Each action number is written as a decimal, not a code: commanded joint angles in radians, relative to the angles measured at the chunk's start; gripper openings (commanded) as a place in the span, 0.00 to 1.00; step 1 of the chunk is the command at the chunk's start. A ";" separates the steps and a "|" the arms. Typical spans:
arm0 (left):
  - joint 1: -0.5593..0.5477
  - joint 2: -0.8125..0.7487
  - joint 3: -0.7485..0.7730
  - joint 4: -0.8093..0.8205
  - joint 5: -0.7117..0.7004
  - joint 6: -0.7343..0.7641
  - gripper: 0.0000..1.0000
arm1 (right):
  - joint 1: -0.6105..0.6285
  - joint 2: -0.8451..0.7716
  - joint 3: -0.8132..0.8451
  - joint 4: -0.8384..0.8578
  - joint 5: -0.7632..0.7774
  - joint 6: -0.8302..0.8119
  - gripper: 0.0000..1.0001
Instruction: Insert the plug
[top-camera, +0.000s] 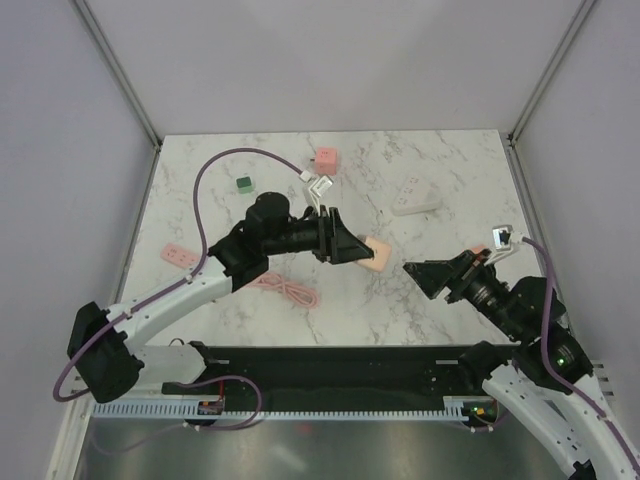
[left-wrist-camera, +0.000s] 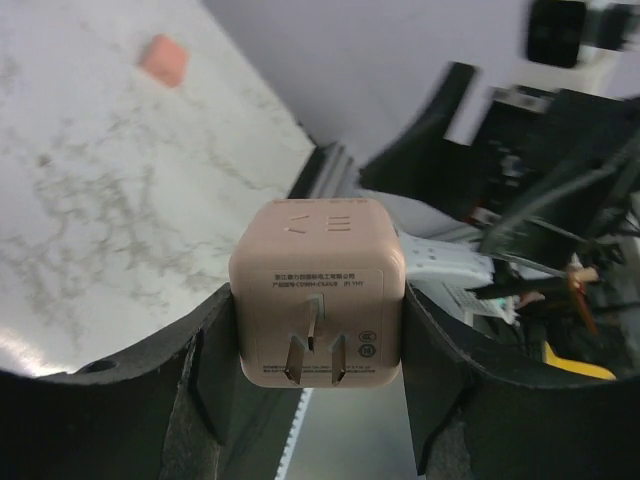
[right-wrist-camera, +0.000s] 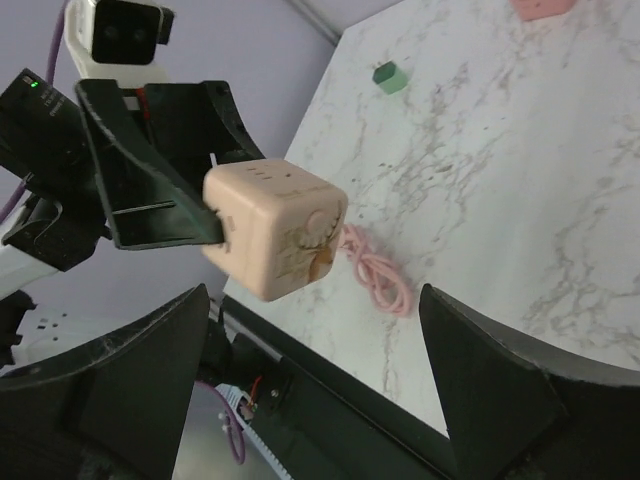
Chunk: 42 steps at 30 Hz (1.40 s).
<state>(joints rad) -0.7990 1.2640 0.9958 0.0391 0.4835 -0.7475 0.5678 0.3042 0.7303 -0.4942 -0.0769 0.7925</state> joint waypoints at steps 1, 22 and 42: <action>-0.003 -0.069 -0.060 0.249 0.230 -0.079 0.02 | 0.004 0.007 -0.115 0.271 -0.191 0.098 0.93; -0.016 -0.020 -0.172 0.693 0.244 -0.348 0.02 | 0.004 -0.045 -0.301 0.770 -0.297 0.251 0.88; -0.066 0.067 -0.138 0.820 0.221 -0.424 0.02 | 0.004 0.012 -0.270 0.778 -0.311 0.223 0.78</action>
<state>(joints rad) -0.8558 1.3289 0.8181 0.7761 0.7185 -1.1374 0.5678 0.3042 0.4252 0.2108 -0.3695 1.0210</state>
